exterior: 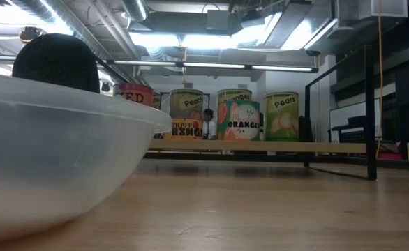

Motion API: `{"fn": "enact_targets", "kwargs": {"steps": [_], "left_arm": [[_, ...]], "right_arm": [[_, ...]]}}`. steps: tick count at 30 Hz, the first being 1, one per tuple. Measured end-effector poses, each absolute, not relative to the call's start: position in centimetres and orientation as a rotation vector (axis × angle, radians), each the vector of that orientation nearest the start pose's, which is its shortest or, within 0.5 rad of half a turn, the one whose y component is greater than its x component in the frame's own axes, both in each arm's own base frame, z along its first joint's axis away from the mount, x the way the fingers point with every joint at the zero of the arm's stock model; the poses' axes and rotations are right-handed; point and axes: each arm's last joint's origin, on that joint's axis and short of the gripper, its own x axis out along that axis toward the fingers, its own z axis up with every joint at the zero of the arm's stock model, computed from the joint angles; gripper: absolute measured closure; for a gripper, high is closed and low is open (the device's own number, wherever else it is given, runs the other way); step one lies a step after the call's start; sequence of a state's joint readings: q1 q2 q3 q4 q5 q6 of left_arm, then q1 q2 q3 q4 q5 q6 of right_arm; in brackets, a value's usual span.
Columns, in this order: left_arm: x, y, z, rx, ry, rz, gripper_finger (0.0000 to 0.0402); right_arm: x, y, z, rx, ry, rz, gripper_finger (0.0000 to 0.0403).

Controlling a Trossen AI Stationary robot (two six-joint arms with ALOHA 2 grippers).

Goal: Pick and place cans onto a shelf
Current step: Put the small canned diced tomatoes on the shelf

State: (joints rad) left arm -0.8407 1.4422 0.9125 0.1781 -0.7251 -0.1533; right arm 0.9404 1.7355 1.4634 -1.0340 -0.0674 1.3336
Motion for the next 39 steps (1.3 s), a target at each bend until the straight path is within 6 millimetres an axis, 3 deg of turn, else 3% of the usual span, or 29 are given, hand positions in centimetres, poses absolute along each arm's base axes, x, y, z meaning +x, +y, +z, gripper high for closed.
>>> {"fn": "enact_targets", "kwargs": {"steps": [9, 15, 25, 33, 39], "left_arm": [[22.6, -20.9, 24.8, 0.038, 0.203, -0.084, 0.0337], [22.9, -20.5, 24.8, 0.034, 0.2, -0.068, 0.0337], [23.5, -19.8, 24.8, 0.032, 0.202, -0.039, 0.0337], [23.7, -19.5, 24.8, 0.032, 0.203, -0.026, 0.0337], [23.7, -19.5, 24.8, 0.033, 0.204, -0.026, 0.0337]], "right_arm": [[24.8, 25.2, 31.3, 0.12, 1.193, 0.261, 0.0382], [27.5, 22.4, 32.2, -0.151, 1.099, 0.373, 0.0381], [30.2, 16.0, 31.4, -0.549, 1.163, 0.349, 0.038], [30.4, 12.0, 27.1, -0.628, 1.369, 0.367, 0.0379], [30.6, 10.1, 25.4, -0.688, 1.42, 0.349, 0.0379]]}}
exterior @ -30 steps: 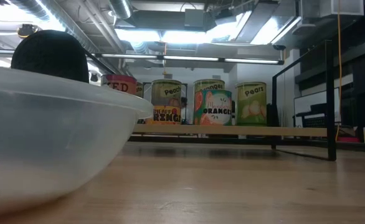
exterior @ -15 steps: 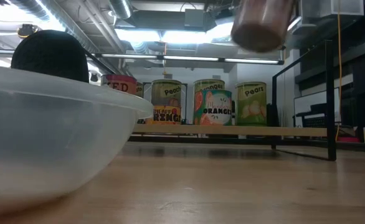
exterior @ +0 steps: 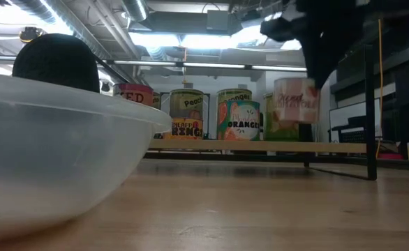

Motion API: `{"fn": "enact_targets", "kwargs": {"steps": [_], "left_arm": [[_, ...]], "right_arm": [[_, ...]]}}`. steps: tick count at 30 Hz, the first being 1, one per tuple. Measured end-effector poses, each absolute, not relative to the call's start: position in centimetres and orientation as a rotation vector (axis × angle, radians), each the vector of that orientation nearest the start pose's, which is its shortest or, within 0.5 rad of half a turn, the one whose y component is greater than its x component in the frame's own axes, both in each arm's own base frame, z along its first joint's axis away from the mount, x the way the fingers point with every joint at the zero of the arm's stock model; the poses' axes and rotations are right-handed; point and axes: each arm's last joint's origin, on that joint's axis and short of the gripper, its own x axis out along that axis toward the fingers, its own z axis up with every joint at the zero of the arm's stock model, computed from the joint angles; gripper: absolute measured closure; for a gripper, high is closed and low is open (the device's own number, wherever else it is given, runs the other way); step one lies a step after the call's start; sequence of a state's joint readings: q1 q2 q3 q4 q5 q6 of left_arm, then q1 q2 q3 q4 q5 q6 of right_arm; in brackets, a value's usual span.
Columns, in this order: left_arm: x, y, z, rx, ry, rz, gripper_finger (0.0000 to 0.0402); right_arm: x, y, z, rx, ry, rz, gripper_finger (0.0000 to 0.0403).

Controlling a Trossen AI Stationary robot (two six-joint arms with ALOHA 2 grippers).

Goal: Pick and place cans onto a shelf
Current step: Put the small canned diced tomatoes on the shelf

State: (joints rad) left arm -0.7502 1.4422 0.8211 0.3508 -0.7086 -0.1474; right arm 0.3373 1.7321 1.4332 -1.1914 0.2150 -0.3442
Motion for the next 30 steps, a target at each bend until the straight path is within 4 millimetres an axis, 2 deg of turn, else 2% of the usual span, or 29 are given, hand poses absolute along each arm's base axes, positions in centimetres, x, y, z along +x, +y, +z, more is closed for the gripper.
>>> {"fn": "enact_targets", "kwargs": {"steps": [5, 11, 25, 30], "left_arm": [[23.7, -19.5, 24.7, 0.034, 0.205, -0.026, 0.0337], [23.7, -19.5, 24.7, 0.034, 0.205, -0.026, 0.0337], [23.7, -19.5, 24.7, 0.035, 0.205, -0.026, 0.0337], [23.7, -19.5, 24.7, 0.035, 0.205, -0.026, 0.0337]], "right_arm": [[30.9, 8.4, 24.4, -0.649, 1.446, 0.313, 0.0379], [30.6, 7.3, 23.2, -0.61, 1.498, 0.316, 0.0379], [30.7, 7.2, 22.9, -0.587, 1.489, 0.325, 0.0378], [30.7, 7.2, 22.9, -0.588, 1.49, 0.325, 0.0356]]}}
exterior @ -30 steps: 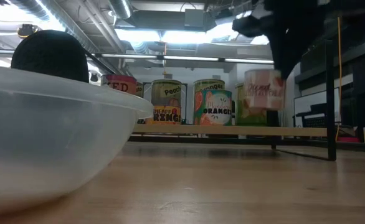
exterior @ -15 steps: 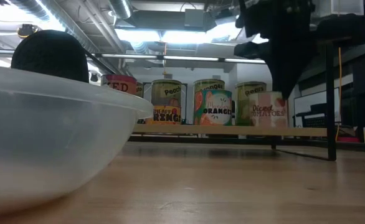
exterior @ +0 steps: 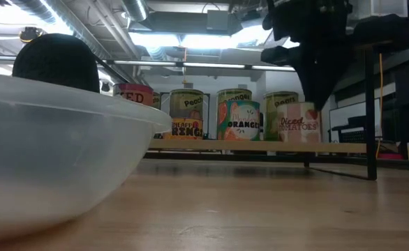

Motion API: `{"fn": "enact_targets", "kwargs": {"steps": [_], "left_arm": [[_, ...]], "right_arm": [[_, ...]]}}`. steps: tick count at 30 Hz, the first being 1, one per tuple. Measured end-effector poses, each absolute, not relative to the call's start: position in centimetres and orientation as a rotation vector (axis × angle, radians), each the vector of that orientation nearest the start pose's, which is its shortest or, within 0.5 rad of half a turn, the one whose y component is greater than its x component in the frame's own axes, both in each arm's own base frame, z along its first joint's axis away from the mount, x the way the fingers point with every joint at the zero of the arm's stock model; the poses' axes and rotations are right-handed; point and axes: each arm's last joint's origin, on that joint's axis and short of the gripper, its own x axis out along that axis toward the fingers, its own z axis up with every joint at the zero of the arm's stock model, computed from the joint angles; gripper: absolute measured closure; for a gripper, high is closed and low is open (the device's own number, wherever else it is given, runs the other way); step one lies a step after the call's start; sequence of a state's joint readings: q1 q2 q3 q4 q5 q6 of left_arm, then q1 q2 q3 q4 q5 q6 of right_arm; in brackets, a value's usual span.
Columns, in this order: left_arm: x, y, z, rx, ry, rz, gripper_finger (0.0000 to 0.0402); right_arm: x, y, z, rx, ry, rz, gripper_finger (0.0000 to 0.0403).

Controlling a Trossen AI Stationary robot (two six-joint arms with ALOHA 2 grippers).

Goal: Pick and place cans onto a shelf
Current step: Put the small canned diced tomatoes on the shelf, then return to Home Position

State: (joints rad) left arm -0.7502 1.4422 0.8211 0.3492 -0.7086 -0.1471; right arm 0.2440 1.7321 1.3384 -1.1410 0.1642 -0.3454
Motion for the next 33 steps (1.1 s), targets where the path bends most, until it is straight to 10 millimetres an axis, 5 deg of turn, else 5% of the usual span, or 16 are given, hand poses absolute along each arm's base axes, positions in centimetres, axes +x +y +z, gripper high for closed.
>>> {"fn": "enact_targets", "kwargs": {"steps": [5, 14, 21, 26, 33], "left_arm": [[23.7, -19.5, 24.7, 0.035, 0.205, -0.026, 0.0337], [23.9, -19.3, 24.8, 0.031, 0.203, -0.015, 0.0337], [25.2, -17.5, 25.4, 0.023, 0.162, 0.048, 0.0337], [25.3, -14.0, 28.8, 0.051, 0.075, 0.057, 0.0337], [19.9, -9.3, 34.5, 0.124, -0.021, 0.07, 0.0337]], "right_arm": [[30.7, 7.2, 22.9, -0.587, 1.49, 0.325, 0.0323], [31.0, 7.6, 24.0, -0.593, 1.469, 0.328, 0.0323], [31.6, 9.7, 30.1, -0.586, 1.329, 0.333, 0.0323], [31.1, 10.8, 35.7, -0.514, 1.21, 0.296, 0.0323], [27.9, 11.0, 42.5, -0.418, 1.094, 0.263, 0.0324]]}}
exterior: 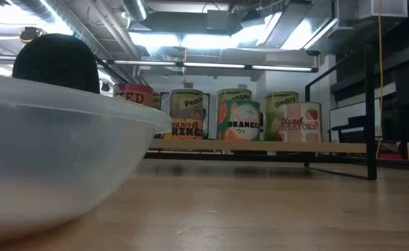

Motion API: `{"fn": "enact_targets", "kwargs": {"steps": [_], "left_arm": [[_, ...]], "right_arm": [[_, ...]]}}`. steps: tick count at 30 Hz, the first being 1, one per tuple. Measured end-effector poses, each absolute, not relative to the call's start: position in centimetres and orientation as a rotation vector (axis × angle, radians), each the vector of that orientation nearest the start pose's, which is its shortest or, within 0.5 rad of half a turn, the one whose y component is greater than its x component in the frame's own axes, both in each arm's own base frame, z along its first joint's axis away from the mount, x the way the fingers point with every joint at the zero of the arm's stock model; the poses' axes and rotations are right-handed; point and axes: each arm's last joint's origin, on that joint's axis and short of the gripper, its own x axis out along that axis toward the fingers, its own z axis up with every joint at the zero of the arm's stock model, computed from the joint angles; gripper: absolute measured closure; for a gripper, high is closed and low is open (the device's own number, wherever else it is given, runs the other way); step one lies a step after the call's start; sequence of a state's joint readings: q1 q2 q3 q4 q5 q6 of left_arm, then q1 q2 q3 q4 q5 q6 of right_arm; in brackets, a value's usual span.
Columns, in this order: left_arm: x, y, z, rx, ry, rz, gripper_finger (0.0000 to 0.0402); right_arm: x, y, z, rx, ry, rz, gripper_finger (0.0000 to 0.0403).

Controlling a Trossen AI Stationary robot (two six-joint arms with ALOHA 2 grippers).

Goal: Pick and place cans onto a shelf
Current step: Return to Home Position

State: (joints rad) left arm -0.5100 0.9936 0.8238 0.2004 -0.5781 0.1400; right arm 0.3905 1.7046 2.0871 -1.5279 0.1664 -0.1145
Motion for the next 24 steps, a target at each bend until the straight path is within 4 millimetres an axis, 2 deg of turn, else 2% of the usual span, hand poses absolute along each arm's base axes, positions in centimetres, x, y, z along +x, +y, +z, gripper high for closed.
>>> {"fn": "enact_targets", "kwargs": {"steps": [4, 9, 15, 18, 24], "left_arm": [[15.8, -7.5, 35.6, 0.108, 0.022, 0.049, 0.0337], [12.4, -6.2, 34.3, 0.081, 0.0, 0.003, 0.0337], [11.0, -5.3, 30.0, 0.074, -0.04, 0.031, 0.0337], [10.8, -4.9, 27.8, 0.059, -0.08, 0.049, 0.0337], [10.2, -4.1, 25.0, 0.031, -0.126, 0.088, 0.0337]], "right_arm": [[24.6, 10.7, 44.8, -0.405, 0.997, 0.173, 0.0324], [20.6, 9.9, 45.1, -0.365, 0.898, 0.0, 0.0324], [17.1, 8.6, 43.2, -0.231, 0.777, 0.0, 0.0324], [15.7, 7.8, 41.6, -0.182, 0.705, 0.006, 0.0324], [13.8, 6.5, 38.1, -0.1, 0.559, 0.029, 0.0324]]}}
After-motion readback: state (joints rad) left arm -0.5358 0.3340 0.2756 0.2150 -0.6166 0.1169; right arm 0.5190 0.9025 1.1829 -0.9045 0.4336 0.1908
